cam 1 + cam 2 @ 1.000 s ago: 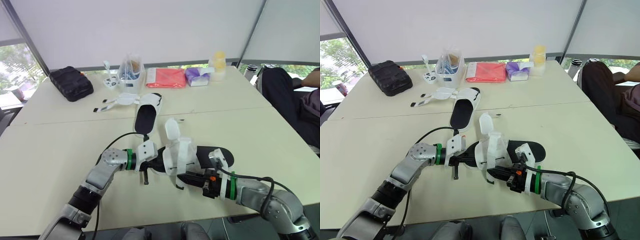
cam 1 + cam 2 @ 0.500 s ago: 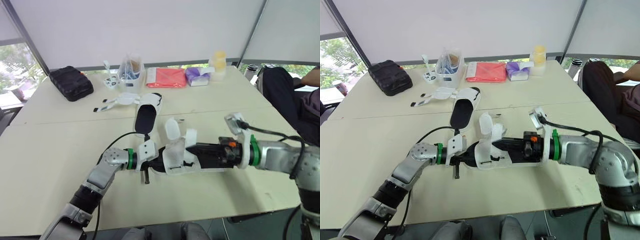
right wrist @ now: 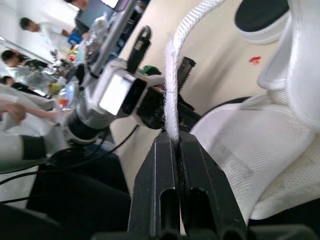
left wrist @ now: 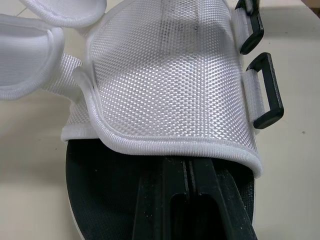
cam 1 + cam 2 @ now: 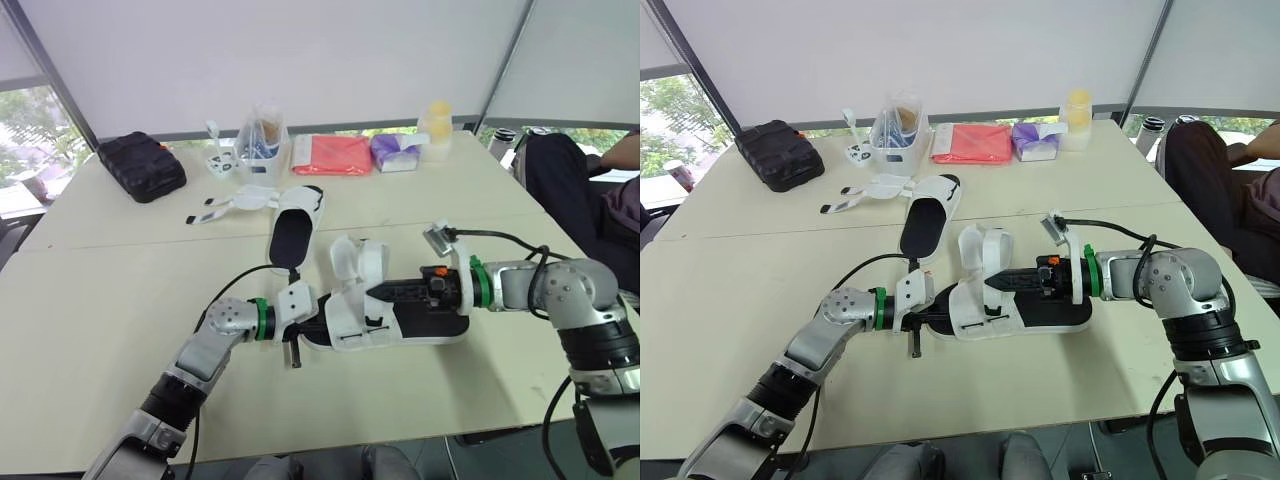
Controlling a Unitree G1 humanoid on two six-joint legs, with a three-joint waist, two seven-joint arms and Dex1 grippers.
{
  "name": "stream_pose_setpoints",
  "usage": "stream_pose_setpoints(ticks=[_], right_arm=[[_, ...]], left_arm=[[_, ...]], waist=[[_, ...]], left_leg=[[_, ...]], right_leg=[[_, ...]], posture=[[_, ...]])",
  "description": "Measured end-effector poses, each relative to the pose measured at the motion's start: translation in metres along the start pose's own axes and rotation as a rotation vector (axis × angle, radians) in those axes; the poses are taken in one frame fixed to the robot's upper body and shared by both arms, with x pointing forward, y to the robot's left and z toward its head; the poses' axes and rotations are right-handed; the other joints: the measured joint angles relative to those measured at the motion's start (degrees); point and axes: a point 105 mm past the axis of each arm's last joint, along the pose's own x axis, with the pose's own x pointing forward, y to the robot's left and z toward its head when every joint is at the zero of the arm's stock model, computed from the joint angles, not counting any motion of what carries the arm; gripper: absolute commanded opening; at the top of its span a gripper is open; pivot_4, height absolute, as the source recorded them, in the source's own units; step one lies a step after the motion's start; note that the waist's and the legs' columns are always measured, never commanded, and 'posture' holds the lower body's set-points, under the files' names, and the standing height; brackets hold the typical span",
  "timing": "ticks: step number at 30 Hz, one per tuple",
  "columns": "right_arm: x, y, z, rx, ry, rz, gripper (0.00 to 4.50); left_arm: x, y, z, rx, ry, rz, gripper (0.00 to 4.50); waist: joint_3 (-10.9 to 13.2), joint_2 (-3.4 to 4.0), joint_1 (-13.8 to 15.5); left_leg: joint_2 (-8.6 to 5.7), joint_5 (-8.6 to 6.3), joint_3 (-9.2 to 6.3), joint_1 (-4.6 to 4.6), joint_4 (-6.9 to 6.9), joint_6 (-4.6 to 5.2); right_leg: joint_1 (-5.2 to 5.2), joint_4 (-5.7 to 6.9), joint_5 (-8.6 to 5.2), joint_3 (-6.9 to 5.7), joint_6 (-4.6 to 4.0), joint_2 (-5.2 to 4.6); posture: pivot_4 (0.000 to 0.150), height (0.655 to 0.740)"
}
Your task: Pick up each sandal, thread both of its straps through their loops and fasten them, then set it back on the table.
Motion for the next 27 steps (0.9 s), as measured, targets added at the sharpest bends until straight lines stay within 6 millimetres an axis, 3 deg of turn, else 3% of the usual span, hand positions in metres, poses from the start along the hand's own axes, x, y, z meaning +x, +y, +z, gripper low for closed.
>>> stream_pose_setpoints(ticks=[11,16,27], right_arm=[[0.000,-0.019,-0.002,0.026,-0.019,-0.051,0.03],[-0.003,-0.013,0.011,0.024,-0.049,-0.026,0.03],[-0.003,-0.016,0.000,0.066,-0.025,-0.020,0.03]], left_arm=[[0.000,0.000,0.000,0.000,0.000,0.005,0.00],[0.000,0.000,0.000,0.001,-0.001,0.005,0.00],[0.000,0.000,0.000,0.001,-0.002,0.010,0.00]], waist=[[0.0,0.00,0.0],[0.0,0.00,0.0],[0.0,0.01,0.0]], left_leg=[[0.00,0.00,0.01,0.01,0.00,0.00],[-0.01,0.00,0.00,0.00,0.00,0.00],[-0.01,0.00,0.00,0.00,0.00,-0.01]], right_leg=[[0.00,0.01,0.01,0.00,0.01,0.00],[0.00,0.00,0.01,0.00,0.01,0.00],[-0.01,0.00,0.01,0.00,0.01,-0.01]], posture=[[0.150,0.7400],[0.150,0.7400],[0.150,0.7400]])
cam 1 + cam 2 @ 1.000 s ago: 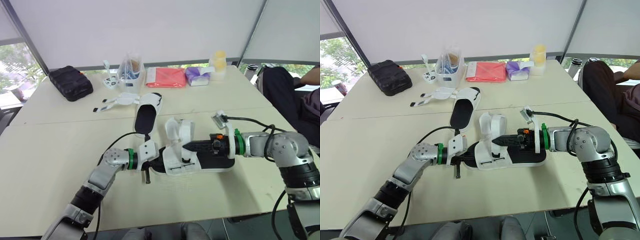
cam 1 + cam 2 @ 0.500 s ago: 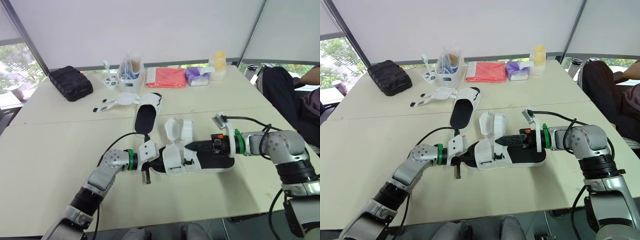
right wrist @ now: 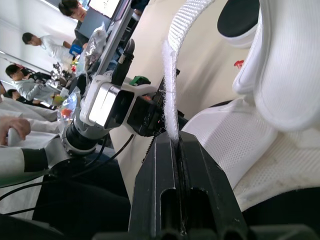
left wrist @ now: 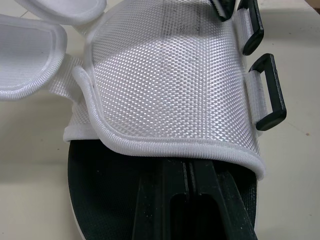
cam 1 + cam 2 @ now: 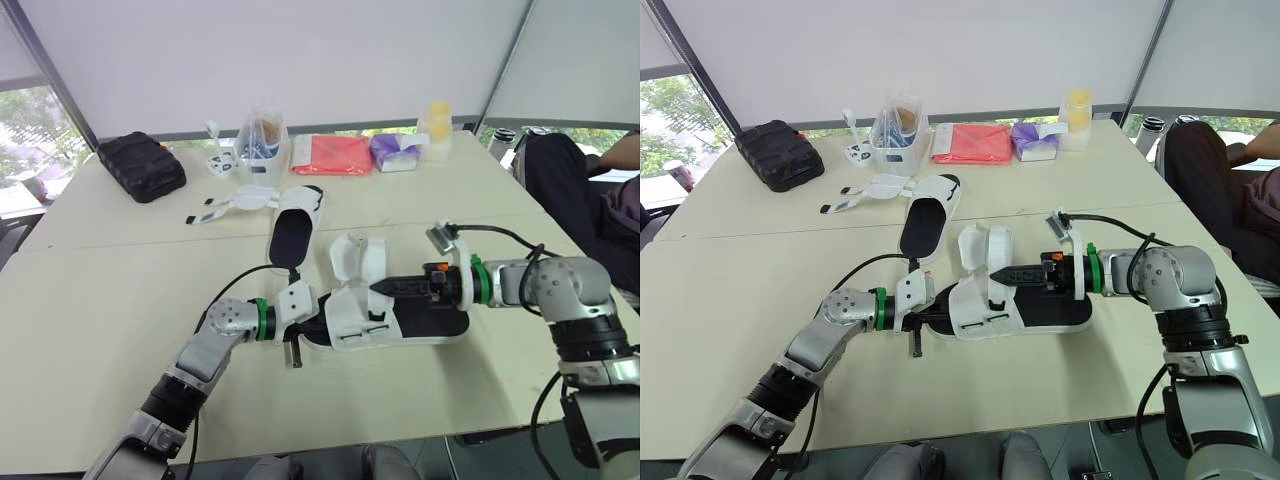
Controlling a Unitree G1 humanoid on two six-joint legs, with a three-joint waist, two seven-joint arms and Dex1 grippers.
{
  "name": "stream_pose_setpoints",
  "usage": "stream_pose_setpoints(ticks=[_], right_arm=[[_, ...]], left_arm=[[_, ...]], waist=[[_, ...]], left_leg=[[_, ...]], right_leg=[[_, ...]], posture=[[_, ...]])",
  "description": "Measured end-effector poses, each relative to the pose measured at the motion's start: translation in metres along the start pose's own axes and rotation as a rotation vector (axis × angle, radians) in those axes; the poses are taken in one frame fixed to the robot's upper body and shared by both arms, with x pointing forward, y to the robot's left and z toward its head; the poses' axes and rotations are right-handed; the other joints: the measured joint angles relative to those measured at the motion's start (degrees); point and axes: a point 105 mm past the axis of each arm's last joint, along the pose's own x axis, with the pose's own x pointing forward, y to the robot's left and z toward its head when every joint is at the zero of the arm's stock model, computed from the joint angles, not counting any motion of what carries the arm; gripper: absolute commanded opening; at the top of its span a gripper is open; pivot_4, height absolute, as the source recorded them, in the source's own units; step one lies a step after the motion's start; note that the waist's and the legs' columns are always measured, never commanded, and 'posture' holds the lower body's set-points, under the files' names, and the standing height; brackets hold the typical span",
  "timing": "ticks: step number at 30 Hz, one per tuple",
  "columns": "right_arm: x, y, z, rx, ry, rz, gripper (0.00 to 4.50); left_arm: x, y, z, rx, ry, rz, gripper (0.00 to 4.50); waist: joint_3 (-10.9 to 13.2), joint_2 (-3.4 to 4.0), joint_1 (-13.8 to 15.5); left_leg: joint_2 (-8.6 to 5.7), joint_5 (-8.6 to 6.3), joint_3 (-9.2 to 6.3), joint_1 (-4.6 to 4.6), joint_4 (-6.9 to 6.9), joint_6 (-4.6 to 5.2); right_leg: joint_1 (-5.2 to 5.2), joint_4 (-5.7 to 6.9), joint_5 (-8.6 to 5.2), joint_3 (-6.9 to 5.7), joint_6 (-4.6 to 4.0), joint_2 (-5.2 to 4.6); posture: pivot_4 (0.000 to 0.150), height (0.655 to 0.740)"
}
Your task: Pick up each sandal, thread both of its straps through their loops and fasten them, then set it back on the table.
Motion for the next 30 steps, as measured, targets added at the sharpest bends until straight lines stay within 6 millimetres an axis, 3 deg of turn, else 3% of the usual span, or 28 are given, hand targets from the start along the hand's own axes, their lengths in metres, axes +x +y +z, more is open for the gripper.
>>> stream_pose_setpoints(ticks=[11,19,30], right_arm=[[0.001,0.001,-0.009,0.029,0.022,0.014,0.03],[0.003,-0.018,-0.020,-0.146,0.072,-0.109,0.03],[0.003,-0.001,-0.027,-0.237,0.116,-0.024,0.03]], left_arm=[[0.000,-0.001,0.000,-0.001,-0.002,0.007,0.00],[0.000,-0.001,0.000,-0.001,-0.003,0.008,0.00],[0.001,0.000,0.000,-0.001,-0.005,0.008,0.00]], waist=[[0.0,0.00,0.0],[0.0,0.01,0.0],[0.0,0.00,0.0]], left_leg=[[0.00,0.00,0.00,0.01,0.00,0.00],[0.00,0.00,0.02,0.02,0.00,-0.01],[0.00,-0.01,0.01,0.01,0.00,-0.01]], right_leg=[[0.00,0.00,0.00,0.00,0.00,0.00],[0.00,0.00,0.00,-0.01,0.02,0.00],[0.01,-0.01,0.00,-0.01,0.02,0.00]], posture=[[0.150,0.7400],[0.150,0.7400],[0.150,0.7400]])
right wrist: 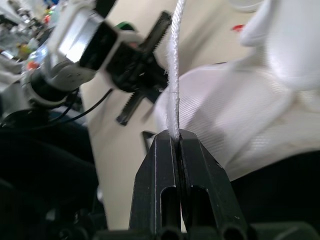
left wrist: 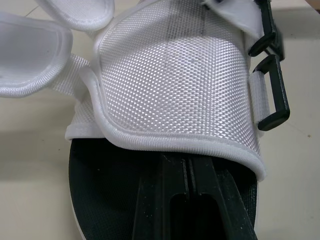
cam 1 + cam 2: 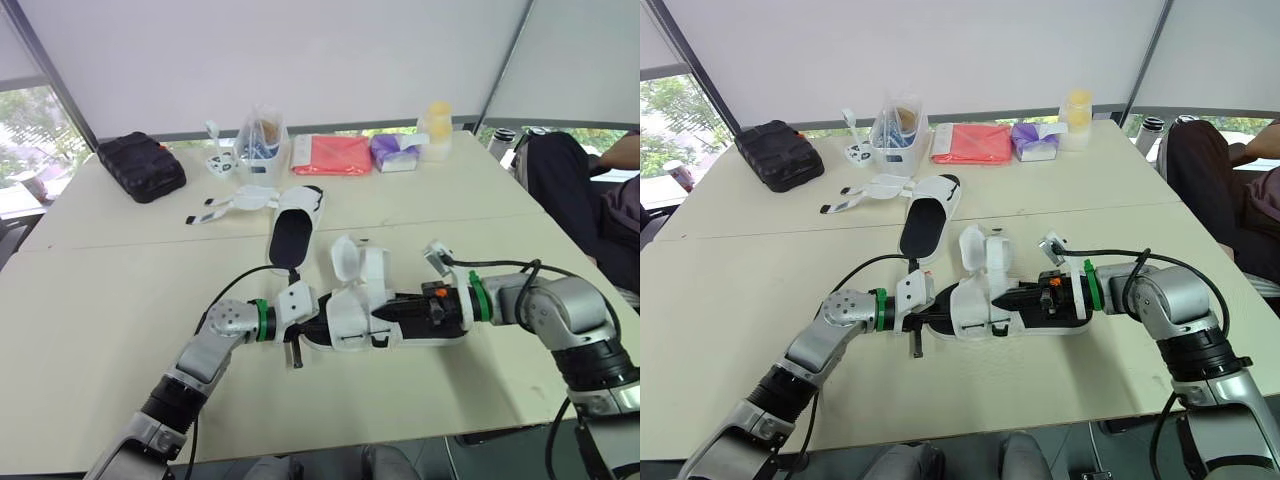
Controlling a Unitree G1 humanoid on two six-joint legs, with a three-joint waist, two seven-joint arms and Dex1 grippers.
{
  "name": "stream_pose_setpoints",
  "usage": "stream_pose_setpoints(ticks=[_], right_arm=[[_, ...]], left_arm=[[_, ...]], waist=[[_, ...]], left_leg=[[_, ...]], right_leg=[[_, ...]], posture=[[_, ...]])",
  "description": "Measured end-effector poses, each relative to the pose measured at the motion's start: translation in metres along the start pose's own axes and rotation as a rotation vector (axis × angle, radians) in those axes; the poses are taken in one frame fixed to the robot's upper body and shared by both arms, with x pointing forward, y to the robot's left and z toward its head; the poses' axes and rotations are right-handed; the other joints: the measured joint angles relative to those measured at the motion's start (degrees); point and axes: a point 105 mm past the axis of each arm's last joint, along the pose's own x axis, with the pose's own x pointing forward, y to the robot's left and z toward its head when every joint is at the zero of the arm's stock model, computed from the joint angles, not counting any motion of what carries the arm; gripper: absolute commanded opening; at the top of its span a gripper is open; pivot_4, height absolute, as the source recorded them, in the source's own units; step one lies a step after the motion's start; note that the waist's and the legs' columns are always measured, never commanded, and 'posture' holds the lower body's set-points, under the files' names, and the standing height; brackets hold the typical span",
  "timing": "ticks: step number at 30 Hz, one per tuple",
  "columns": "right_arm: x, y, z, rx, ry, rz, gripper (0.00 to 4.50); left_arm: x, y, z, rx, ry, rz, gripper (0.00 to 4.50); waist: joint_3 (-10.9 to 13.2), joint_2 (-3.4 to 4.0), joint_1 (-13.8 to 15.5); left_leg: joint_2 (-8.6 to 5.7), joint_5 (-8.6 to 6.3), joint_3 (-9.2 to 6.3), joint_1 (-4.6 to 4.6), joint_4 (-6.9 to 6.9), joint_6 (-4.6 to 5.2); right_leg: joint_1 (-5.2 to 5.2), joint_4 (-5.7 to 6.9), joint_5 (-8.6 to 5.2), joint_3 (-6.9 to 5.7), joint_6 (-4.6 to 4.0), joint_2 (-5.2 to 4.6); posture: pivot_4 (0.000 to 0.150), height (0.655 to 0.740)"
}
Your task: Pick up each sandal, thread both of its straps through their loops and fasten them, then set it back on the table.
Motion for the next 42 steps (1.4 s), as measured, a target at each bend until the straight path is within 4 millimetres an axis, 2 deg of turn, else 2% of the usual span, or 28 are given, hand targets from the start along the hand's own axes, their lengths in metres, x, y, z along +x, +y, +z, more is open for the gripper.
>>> stream_pose_setpoints(ticks=[5,6,8,14,18,21,24,27,29,34,42], right_arm=[[0.002,0.001,-0.004,-0.034,0.029,-0.004,0.03],[0.002,0.001,-0.005,-0.033,0.030,-0.005,0.28],[0.002,-0.001,-0.006,-0.048,0.022,-0.015,0.91],[-0.005,0.002,0.001,-0.100,-0.051,-0.040,3.90],[-0.026,0.013,0.009,-0.136,-0.157,-0.098,3.90],[-0.050,0.022,0.004,-0.140,-0.194,-0.178,3.90],[-0.060,0.033,-0.004,-0.132,-0.198,-0.213,3.90],[-0.053,0.043,-0.036,-0.064,-0.143,-0.212,3.90],[-0.048,0.046,-0.050,-0.025,-0.122,-0.215,3.90],[-0.030,0.050,-0.061,-0.017,-0.118,-0.199,3.90],[-0.013,0.039,-0.063,-0.008,-0.158,-0.215,3.90]], left_arm=[[0.000,0.000,0.000,0.000,0.000,0.000,0.00],[0.000,0.000,0.000,0.000,0.000,0.000,0.00],[0.000,0.000,0.000,0.000,0.000,-0.001,0.00],[0.000,0.000,0.000,0.001,-0.001,-0.002,0.00],[0.001,0.000,0.000,0.004,-0.002,-0.007,0.00],[0.001,0.000,0.000,0.006,0.000,-0.013,0.00],[0.000,0.001,0.000,0.008,0.005,-0.014,0.00],[0.001,0.000,0.000,0.012,0.002,-0.024,0.00],[0.000,0.001,-0.001,0.012,0.008,-0.029,0.00],[0.001,0.002,-0.001,0.012,0.009,-0.034,0.00],[0.001,0.002,0.000,0.017,0.008,-0.041,0.00]], waist=[[0.0,0.00,0.0],[0.0,0.00,0.0],[0.0,0.00,0.0],[0.0,0.00,0.0],[0.0,-0.01,0.2],[0.0,-0.01,0.3],[0.0,-0.01,0.1],[0.0,-0.04,0.3],[0.0,-0.02,0.0],[0.0,-0.04,0.0],[0.0,-0.04,0.1]], left_leg=[[0.00,0.00,0.00,0.00,0.00,0.00],[0.00,0.00,0.00,0.00,0.00,0.00],[0.00,0.00,0.00,0.00,0.00,0.00],[0.00,0.00,0.00,0.01,0.00,0.00],[0.00,0.00,-0.02,-0.03,0.00,0.00],[0.01,-0.02,-0.02,-0.04,-0.01,0.03],[0.03,-0.02,-0.01,-0.02,-0.01,0.03],[0.06,-0.02,-0.05,-0.02,-0.01,0.03],[0.02,-0.02,0.06,0.01,-0.01,0.03],[0.04,-0.02,0.05,0.05,-0.01,0.03],[0.03,-0.02,0.03,0.04,-0.01,0.03]], right_leg=[[0.00,0.00,0.00,0.00,0.00,0.00],[0.00,0.00,0.00,0.00,0.00,0.00],[0.00,0.00,0.00,0.00,0.00,0.00],[0.00,0.00,0.00,0.00,0.00,0.00],[0.00,-0.02,0.00,0.00,0.00,-0.01],[0.00,-0.05,-0.01,0.00,0.01,-0.01],[0.01,-0.05,-0.01,0.00,0.02,-0.01],[0.05,-0.06,-0.06,-0.05,0.08,0.01],[0.06,-0.07,-0.06,0.03,0.09,-0.04],[0.10,-0.08,-0.07,0.04,0.12,-0.01],[0.09,-0.09,-0.08,0.03,0.13,-0.01]], posture=[[0.150,0.7400],[0.150,0.7400],[0.150,0.7400],[0.150,0.7400],[0.150,0.7400],[0.150,0.7400],[0.150,0.7400],[0.150,0.7400],[0.150,0.7400],[0.150,0.7400],[0.150,0.7400]])
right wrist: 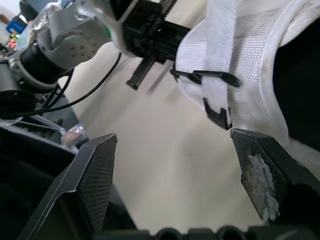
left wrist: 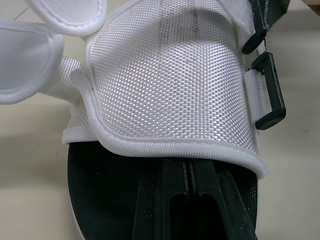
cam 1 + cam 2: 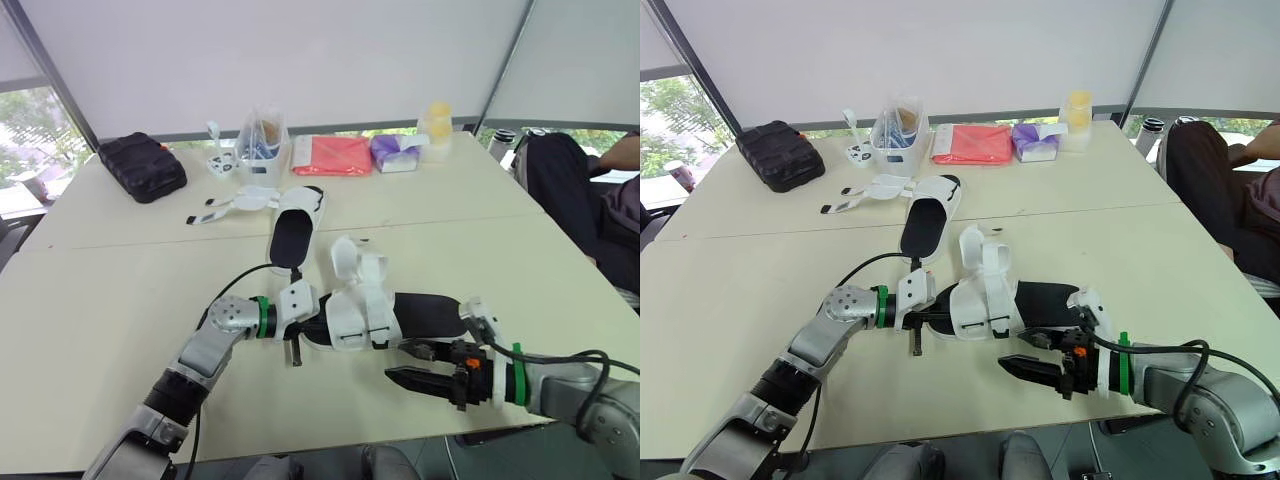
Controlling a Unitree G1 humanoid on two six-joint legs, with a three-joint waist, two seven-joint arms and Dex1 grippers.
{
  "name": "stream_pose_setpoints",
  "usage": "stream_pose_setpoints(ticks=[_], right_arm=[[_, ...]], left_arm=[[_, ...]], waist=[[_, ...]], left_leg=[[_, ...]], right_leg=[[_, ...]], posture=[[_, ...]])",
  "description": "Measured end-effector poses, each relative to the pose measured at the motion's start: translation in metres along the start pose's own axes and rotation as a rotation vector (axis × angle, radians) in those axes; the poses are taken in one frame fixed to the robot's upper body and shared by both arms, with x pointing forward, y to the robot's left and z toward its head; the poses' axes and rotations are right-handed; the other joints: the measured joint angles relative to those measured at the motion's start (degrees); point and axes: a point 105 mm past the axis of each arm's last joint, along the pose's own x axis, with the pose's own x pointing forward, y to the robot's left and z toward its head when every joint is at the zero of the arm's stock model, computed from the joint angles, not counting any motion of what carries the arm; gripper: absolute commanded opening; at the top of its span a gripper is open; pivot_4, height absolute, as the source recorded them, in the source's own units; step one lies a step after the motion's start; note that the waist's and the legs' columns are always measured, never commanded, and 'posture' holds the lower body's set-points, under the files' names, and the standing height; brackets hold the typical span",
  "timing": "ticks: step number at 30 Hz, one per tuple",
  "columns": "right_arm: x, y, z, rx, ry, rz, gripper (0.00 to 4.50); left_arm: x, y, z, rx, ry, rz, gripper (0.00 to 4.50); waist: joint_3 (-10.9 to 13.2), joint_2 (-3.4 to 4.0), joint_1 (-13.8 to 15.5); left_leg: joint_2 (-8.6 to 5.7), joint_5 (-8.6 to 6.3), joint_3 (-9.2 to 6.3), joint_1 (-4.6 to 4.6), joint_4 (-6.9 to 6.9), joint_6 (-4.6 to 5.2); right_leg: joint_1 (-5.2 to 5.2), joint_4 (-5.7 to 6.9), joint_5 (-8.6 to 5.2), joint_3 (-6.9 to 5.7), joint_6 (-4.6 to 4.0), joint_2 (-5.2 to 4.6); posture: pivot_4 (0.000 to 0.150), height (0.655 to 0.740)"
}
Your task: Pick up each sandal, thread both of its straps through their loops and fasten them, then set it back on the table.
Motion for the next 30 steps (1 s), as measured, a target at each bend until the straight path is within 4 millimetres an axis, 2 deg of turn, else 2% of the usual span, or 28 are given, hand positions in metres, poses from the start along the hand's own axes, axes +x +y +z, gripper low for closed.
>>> stream_pose_setpoints(ticks=[7,8,10,15,16,24,30], right_arm=[[0.016,-0.011,-0.004,0.030,-0.008,-0.003,3.90],[0.019,-0.011,-0.004,0.040,-0.009,0.005,3.67],[0.023,-0.012,-0.005,0.060,-0.023,0.013,2.99],[0.025,-0.014,-0.002,0.060,-0.037,0.015,0.37],[0.025,-0.015,-0.001,0.062,-0.038,0.006,0.04],[0.022,-0.014,-0.012,0.104,-0.001,0.006,0.04],[0.008,0.009,-0.053,0.154,0.188,0.081,0.04]], left_arm=[[0.000,0.000,0.000,-0.001,-0.001,0.004,0.00],[0.000,0.000,0.000,-0.001,-0.001,0.005,0.00],[0.000,0.000,-0.001,-0.002,0.000,0.007,0.00],[0.001,0.000,0.000,-0.002,-0.004,0.008,0.00],[0.001,0.000,0.000,-0.002,-0.004,0.008,0.00],[0.001,0.000,0.000,-0.004,-0.005,0.008,0.00],[0.001,-0.001,-0.001,-0.002,-0.007,0.007,0.00]], waist=[[0.0,0.00,0.0],[0.0,0.00,-0.1],[0.0,0.00,0.0],[0.0,0.01,0.0],[0.0,0.01,0.1],[0.0,0.01,0.1],[0.0,0.01,0.1]], left_leg=[[0.00,0.00,-0.01,0.01,0.00,0.00],[0.00,0.00,-0.01,0.01,0.00,0.00],[0.00,0.00,-0.01,0.02,0.00,0.00],[-0.01,0.00,-0.02,0.00,0.00,0.00],[-0.01,0.00,-0.03,-0.01,0.00,0.00],[-0.02,0.00,-0.03,-0.01,0.00,0.00],[-0.01,0.00,-0.03,0.00,0.00,0.01]], right_leg=[[0.00,0.00,0.00,0.00,0.00,0.01],[0.00,0.00,0.00,0.00,-0.01,0.01],[0.00,0.00,0.01,0.00,-0.01,0.01],[0.00,0.00,0.00,0.00,-0.01,0.01],[0.00,0.00,0.00,-0.01,-0.01,0.01],[0.00,0.00,0.00,-0.01,0.00,0.01],[0.02,-0.01,-0.02,-0.02,0.02,0.00]], posture=[[0.150,0.7400],[0.150,0.7400],[0.150,0.7400],[0.150,0.7400],[0.150,0.7400],[0.150,0.7400],[0.150,0.7400]])
